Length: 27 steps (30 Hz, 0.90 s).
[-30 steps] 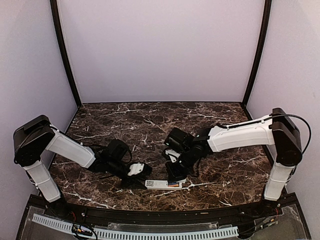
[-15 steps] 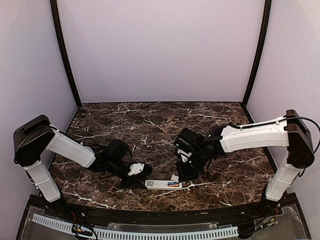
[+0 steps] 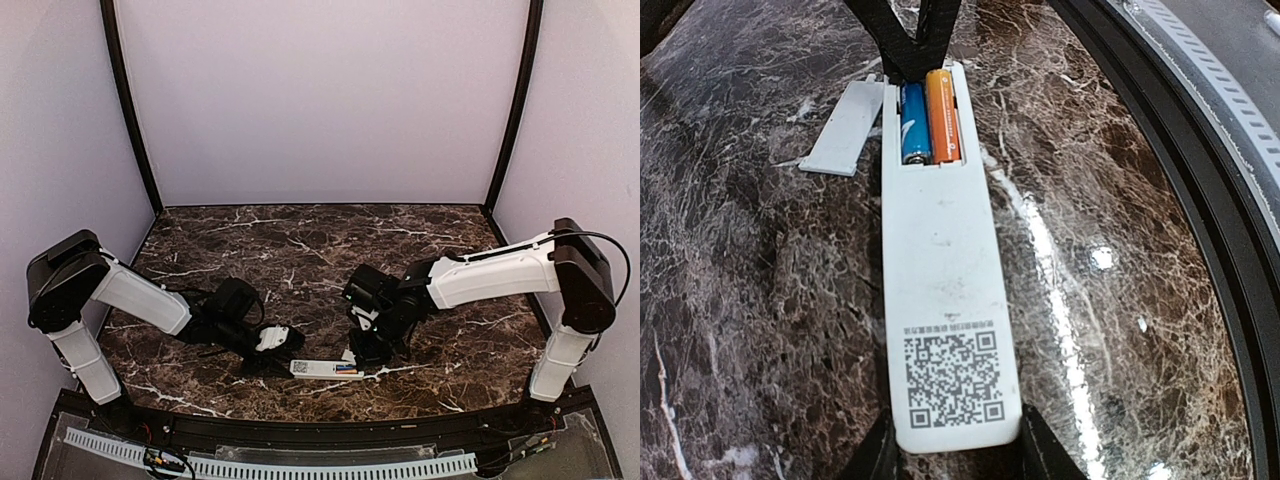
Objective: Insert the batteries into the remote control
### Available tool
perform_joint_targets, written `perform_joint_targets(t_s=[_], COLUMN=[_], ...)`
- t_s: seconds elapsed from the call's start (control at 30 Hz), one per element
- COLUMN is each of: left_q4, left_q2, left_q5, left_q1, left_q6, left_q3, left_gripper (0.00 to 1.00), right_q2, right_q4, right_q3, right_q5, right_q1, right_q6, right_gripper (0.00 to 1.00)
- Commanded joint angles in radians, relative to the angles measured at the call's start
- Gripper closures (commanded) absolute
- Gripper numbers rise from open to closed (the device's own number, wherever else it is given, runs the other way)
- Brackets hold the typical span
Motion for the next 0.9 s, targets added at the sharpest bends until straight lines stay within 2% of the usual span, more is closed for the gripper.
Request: perform_joint_targets(t_s=[0.0, 0.23, 0.6, 0.73, 0.87], left_q4=[-0.067, -0.07, -0.07, -0.07, -0.07], left_q2=[0.019, 0.02, 0.019, 0.018, 0.017], left_q5=[-0.037, -0.035, -0.033, -0.033, -0.031], left_q1=[-0.001, -0.001, -0.001, -0.001, -0.001], left_q6=[0.012, 0.015, 0.018, 0.018, 0.018], left_q3=[0.004, 0.004, 0.003, 0.003, 0.003], left_gripper=[1.0, 1.0, 1.0, 1.0, 1.0], right_q2=[0.032, -0.014, 0.005, 0.027, 0.039], right_q4=[0.01, -0.133, -0.091, -0.075, -0.071], right_q3=[0.011, 0.088, 0.076, 0.078, 0.067], right_q5=[0.003, 0.101, 0.036, 0.016, 0.017], right_q1=[0.012, -0.003, 0.018, 0.024, 0.028], right_q6=[0.011, -0.022, 0.007, 0.002, 0.004], right_gripper=[1.0, 0.98, 0.92, 0.92, 0.97])
